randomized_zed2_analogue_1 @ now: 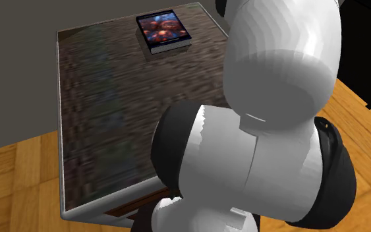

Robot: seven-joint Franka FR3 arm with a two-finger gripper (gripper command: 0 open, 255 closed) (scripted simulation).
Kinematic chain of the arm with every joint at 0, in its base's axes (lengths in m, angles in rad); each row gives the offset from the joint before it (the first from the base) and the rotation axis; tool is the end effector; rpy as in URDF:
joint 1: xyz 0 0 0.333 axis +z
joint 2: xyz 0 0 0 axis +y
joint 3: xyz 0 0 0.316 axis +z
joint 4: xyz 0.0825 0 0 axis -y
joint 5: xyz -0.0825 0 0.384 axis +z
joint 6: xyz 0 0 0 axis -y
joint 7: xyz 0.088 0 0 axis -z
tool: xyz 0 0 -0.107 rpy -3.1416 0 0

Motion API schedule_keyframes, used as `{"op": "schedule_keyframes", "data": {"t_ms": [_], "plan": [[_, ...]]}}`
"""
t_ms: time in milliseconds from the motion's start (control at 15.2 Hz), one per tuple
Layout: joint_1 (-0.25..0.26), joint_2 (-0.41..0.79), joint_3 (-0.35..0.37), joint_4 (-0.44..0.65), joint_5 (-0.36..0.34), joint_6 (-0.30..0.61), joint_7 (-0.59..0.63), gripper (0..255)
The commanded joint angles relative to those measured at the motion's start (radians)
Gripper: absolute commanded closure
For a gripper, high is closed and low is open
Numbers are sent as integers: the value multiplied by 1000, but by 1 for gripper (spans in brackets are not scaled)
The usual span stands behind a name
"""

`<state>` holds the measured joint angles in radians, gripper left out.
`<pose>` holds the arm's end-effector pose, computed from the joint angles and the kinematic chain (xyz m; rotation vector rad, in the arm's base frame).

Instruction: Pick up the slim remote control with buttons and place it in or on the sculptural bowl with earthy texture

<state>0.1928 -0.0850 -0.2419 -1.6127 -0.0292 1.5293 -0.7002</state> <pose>0.5233 -0.0349 0.6456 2.9693 1.0017 -0.0063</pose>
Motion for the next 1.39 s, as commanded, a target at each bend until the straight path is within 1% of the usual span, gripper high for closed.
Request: {"op": "schedule_keyframes", "data": {"t_ms": [0,66,132,990,1320], "plan": [[-14,96,-21,117,22,-23,-37,255],[-23,142,-29,173,34,-35,-52,255],[-26,156,-31,191,38,-38,-57,255],[-20,107,-25,-57,25,162,-46,255],[-20,107,-25,-57,25,162,-46,255]]}}
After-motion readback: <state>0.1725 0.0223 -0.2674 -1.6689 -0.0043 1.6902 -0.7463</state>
